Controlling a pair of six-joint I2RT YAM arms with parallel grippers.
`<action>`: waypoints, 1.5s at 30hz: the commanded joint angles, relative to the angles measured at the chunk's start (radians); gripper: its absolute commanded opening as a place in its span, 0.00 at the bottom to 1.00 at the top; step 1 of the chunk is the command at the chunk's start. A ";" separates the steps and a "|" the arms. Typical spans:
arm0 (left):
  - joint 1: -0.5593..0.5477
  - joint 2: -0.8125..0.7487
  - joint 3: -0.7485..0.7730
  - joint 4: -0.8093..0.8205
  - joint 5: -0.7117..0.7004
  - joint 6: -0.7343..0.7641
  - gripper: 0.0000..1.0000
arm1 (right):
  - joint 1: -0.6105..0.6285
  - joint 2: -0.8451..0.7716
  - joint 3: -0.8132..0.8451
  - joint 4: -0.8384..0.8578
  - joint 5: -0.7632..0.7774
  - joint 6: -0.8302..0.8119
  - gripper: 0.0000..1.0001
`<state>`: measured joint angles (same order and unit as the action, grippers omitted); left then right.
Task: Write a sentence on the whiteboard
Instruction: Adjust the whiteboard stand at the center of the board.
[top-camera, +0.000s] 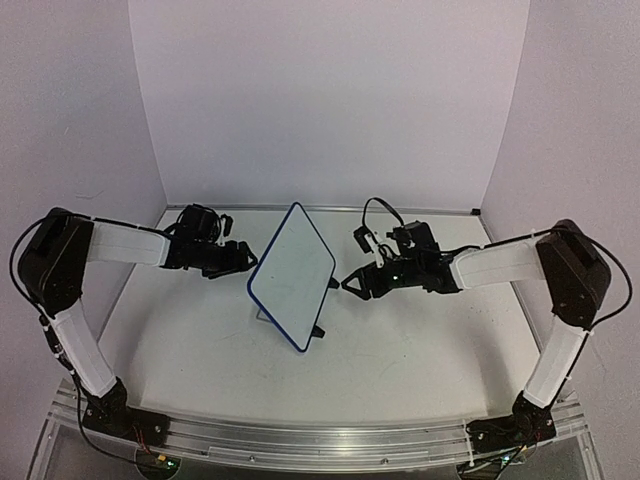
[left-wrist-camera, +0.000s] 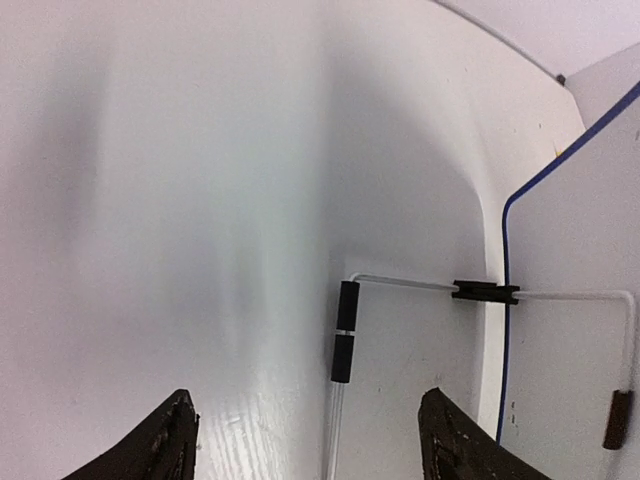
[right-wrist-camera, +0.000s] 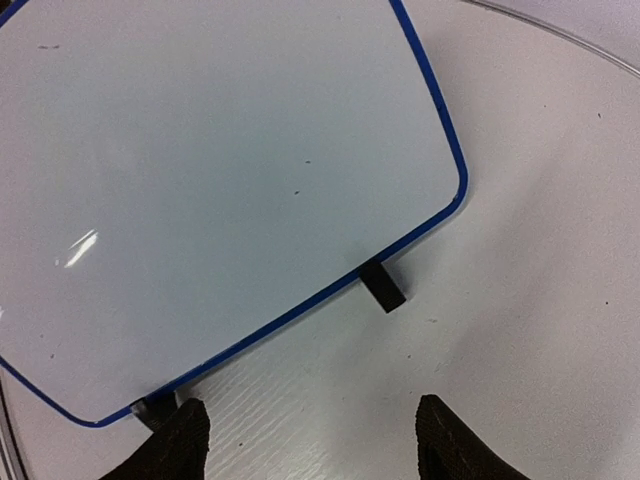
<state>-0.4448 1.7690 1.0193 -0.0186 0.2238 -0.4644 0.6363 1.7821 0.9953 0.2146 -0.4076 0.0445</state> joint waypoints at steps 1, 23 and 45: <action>0.054 -0.152 -0.085 -0.012 -0.085 -0.109 0.78 | -0.029 0.119 0.115 0.026 -0.030 -0.035 0.67; 0.138 -0.410 -0.222 -0.083 -0.078 -0.110 0.83 | -0.022 0.415 0.433 -0.201 -0.044 -0.235 0.58; 0.143 -0.451 -0.241 -0.136 -0.073 -0.083 0.76 | 0.023 0.484 0.501 -0.208 0.021 -0.274 0.43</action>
<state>-0.3083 1.3544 0.7864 -0.1349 0.1555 -0.5697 0.6426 2.2286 1.4456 0.0014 -0.4103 -0.2144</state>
